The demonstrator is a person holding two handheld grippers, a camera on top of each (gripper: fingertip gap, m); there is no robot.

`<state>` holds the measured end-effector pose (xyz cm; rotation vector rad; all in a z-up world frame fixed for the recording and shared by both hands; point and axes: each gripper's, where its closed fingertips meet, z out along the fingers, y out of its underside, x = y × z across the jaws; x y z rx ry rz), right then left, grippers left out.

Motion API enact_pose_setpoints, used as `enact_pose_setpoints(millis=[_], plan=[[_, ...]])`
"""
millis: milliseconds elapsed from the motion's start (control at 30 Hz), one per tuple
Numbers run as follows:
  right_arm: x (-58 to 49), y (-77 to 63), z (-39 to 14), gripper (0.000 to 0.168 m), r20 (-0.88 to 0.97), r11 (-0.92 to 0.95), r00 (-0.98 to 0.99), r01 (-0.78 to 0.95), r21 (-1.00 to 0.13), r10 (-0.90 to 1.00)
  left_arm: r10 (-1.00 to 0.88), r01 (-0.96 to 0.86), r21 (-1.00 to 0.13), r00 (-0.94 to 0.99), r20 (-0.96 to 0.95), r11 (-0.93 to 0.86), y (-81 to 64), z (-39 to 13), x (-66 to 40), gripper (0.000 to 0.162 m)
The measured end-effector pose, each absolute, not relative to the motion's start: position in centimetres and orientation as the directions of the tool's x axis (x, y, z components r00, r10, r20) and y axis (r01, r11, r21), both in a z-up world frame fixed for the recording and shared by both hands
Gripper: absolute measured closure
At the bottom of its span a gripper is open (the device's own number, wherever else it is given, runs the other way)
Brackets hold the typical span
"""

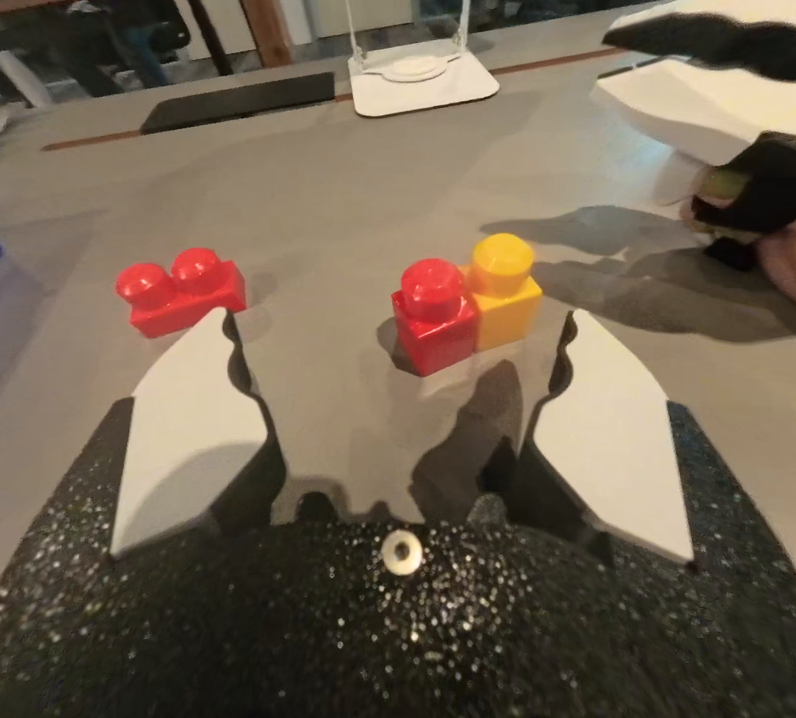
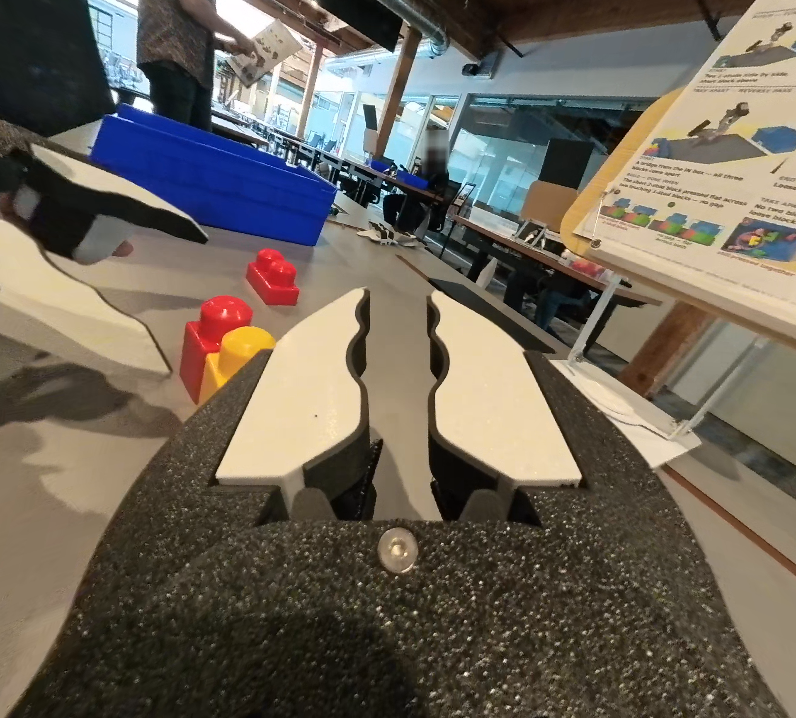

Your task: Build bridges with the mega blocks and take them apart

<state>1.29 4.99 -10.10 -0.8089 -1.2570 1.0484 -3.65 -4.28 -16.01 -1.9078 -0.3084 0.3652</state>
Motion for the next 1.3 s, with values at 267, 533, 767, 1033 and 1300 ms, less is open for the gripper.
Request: enact_pose_setpoints(millis=[267,533,767,1033,1300], plan=[[1.0,4.4,-10.5,0.148,0.4,0.395,-0.002,-0.148,-0.907,0.917,0.361,0.095,-0.897,0.93,-0.075,-0.432,-1.8,-17.2,-2.8,0.036],[0.8,4.6,-10.3,0.149,0.367,0.363,0.007,-0.153,-0.919,0.93,0.402,0.195,-0.852,0.915,-0.021,-0.486,-1.7,-18.8,-2.6,0.037],[0.9,4.4,-10.3,0.149,0.366,0.362,0.002,-0.157,-0.919,0.931,0.417,0.201,-0.857,0.909,-0.018,-0.475,0.0,-18.7,-2.0,0.051],[0.9,4.5,-10.2,0.149,0.356,0.351,-0.001,-0.16,-0.922,0.934,0.424,0.12,-0.79,0.886,-0.189,-0.602,-0.6,-20.1,-3.2,0.07],[1.0,4.4,-10.2,0.15,0.354,0.348,-0.01,-0.162,-0.923,0.935,0.096,-0.055,-0.791,0.985,-0.143,-0.61,-0.3,-20.1,-1.2,0.08]])
